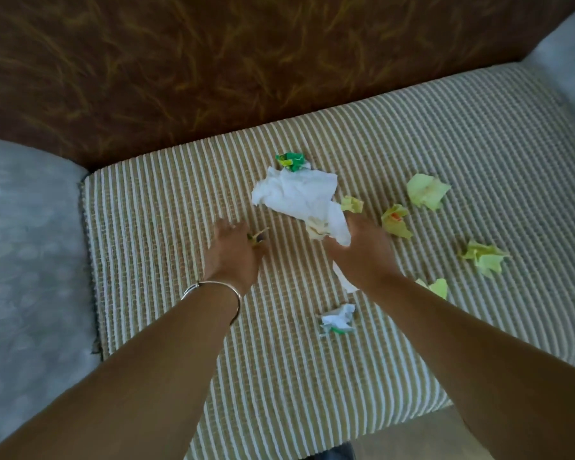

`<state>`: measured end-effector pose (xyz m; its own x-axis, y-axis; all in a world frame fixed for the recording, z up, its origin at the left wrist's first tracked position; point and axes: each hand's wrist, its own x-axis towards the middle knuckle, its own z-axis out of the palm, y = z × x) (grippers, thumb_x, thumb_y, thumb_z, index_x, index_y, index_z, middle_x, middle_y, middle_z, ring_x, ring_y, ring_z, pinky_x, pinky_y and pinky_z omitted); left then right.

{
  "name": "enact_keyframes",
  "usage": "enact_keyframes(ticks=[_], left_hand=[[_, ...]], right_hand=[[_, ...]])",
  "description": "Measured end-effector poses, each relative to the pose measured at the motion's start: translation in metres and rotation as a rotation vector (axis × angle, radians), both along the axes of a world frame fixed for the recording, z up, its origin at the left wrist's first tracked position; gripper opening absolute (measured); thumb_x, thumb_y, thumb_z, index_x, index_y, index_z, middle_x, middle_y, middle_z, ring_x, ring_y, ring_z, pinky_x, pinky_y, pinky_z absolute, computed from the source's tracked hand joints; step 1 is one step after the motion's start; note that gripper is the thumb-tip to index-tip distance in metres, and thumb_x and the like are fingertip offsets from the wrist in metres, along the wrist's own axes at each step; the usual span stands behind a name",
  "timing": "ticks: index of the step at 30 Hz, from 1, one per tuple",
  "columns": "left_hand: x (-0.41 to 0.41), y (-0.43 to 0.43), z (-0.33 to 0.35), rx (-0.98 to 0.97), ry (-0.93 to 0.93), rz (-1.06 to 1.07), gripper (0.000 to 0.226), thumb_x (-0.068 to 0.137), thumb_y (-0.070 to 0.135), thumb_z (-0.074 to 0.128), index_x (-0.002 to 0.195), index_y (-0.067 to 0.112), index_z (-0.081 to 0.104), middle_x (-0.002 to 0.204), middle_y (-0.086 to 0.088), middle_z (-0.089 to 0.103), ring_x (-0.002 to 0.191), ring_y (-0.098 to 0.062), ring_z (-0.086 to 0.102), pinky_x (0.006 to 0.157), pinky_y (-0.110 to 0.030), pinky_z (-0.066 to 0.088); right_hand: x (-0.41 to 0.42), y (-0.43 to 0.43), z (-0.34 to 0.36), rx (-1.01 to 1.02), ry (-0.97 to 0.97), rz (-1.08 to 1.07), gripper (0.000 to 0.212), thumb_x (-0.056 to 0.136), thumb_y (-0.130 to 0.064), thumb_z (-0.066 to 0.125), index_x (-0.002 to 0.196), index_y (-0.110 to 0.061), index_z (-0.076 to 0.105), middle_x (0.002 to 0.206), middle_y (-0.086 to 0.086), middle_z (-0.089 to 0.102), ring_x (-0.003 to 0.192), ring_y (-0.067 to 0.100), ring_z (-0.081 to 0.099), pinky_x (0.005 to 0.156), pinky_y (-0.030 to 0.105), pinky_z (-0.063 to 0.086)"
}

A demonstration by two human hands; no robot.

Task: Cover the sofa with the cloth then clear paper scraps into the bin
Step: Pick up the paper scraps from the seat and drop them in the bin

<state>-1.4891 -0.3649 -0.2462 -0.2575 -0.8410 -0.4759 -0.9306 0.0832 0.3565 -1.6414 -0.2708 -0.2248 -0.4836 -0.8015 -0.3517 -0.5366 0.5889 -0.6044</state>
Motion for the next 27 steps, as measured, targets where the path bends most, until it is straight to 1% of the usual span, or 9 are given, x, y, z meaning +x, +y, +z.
enact_keyframes(ticks=[3, 5, 7, 11, 15, 18, 21, 25, 27], left_hand=[[-0.007, 0.02, 0.001, -0.05, 0.169, -0.068, 0.029, 0.091, 0.027, 0.054, 0.066, 0.018, 0.042, 0.102, -0.001, 0.039, 0.064, -0.014, 0.049, 0.057, -0.027, 0.043], [-0.017, 0.034, 0.006, -0.007, 0.277, -0.208, 0.023, 0.091, 0.021, 0.053, 0.071, 0.017, 0.042, 0.086, 0.001, 0.042, 0.059, -0.01, 0.044, 0.052, -0.02, 0.035], [-0.031, 0.051, 0.013, 0.136, 0.333, -0.36, 0.013, 0.09, 0.02, 0.054, 0.08, 0.018, 0.045, 0.076, 0.002, 0.049, 0.062, -0.015, 0.047, 0.058, -0.028, 0.04], [-0.046, 0.083, 0.021, 0.359, 0.134, -0.598, 0.033, 0.079, 0.032, 0.069, 0.103, 0.017, 0.051, 0.091, 0.004, 0.056, 0.081, -0.02, 0.056, 0.072, -0.032, 0.044], [-0.045, 0.107, 0.013, 0.183, -0.094, -0.786, 0.047, 0.081, 0.029, 0.068, 0.122, 0.021, 0.046, 0.121, -0.002, 0.049, 0.101, -0.027, 0.059, 0.079, -0.037, 0.047], [-0.048, 0.114, 0.009, 0.066, -0.078, -0.788, 0.031, 0.087, 0.022, 0.06, 0.116, 0.018, 0.049, 0.119, -0.003, 0.043, 0.092, -0.027, 0.061, 0.071, -0.036, 0.05], [-0.052, 0.114, 0.006, 0.059, -0.028, -0.772, 0.027, 0.088, 0.019, 0.059, 0.113, 0.016, 0.052, 0.116, -0.003, 0.043, 0.086, -0.025, 0.06, 0.068, -0.031, 0.047], [-0.059, 0.113, 0.005, 0.127, 0.136, -0.589, 0.009, 0.089, 0.022, 0.057, 0.094, 0.017, 0.051, 0.086, 0.0, 0.053, 0.08, -0.027, 0.057, 0.06, -0.029, 0.041], [-0.068, 0.114, 0.006, 0.224, 0.231, -0.449, 0.011, 0.09, 0.021, 0.056, 0.099, 0.015, 0.054, 0.082, -0.001, 0.058, 0.074, -0.03, 0.059, 0.054, -0.033, 0.045]], right_hand=[[-0.006, 0.013, -0.003, 0.04, 0.005, 0.035, 0.04, 0.091, -0.023, 0.055, 0.13, -0.013, 0.049, 0.123, 0.006, 0.059, 0.111, 0.023, 0.056, 0.081, 0.025, 0.038], [-0.014, 0.017, 0.002, 0.038, 0.01, -0.053, 0.037, 0.093, -0.023, 0.053, 0.126, -0.009, 0.05, 0.12, 0.01, 0.061, 0.111, 0.027, 0.057, 0.082, 0.026, 0.04], [-0.025, 0.021, 0.011, 0.048, 0.02, -0.151, 0.035, 0.093, -0.022, 0.053, 0.123, -0.004, 0.05, 0.119, 0.015, 0.062, 0.111, 0.031, 0.057, 0.082, 0.029, 0.041], [-0.042, 0.039, 0.021, 0.075, 0.062, -0.21, 0.03, 0.092, -0.019, 0.052, 0.116, -0.002, 0.056, 0.114, 0.016, 0.064, 0.107, 0.031, 0.058, 0.078, 0.029, 0.04], [-0.042, 0.066, 0.016, 0.105, 0.178, -0.183, 0.034, 0.091, -0.02, 0.051, 0.121, -0.005, 0.055, 0.119, 0.012, 0.06, 0.113, 0.029, 0.054, 0.092, 0.034, 0.042], [-0.041, 0.086, 0.005, 0.166, 0.316, -0.241, 0.034, 0.091, -0.025, 0.051, 0.122, -0.01, 0.054, 0.126, 0.01, 0.054, 0.121, 0.031, 0.042, 0.103, 0.038, 0.032], [-0.032, 0.103, -0.012, 0.291, 0.299, -0.293, 0.031, 0.093, -0.027, 0.05, 0.123, -0.021, 0.052, 0.136, 0.004, 0.045, 0.132, 0.03, 0.03, 0.106, 0.045, 0.025], [-0.018, 0.108, -0.025, 0.296, 0.28, -0.232, 0.033, 0.092, -0.015, 0.052, 0.125, -0.015, 0.048, 0.13, 0.007, 0.044, 0.124, 0.029, 0.036, 0.097, 0.041, 0.038], [-0.02, 0.106, -0.024, 0.243, 0.227, -0.249, 0.033, 0.091, -0.011, 0.052, 0.124, -0.012, 0.049, 0.128, 0.009, 0.048, 0.122, 0.028, 0.04, 0.095, 0.037, 0.041]])
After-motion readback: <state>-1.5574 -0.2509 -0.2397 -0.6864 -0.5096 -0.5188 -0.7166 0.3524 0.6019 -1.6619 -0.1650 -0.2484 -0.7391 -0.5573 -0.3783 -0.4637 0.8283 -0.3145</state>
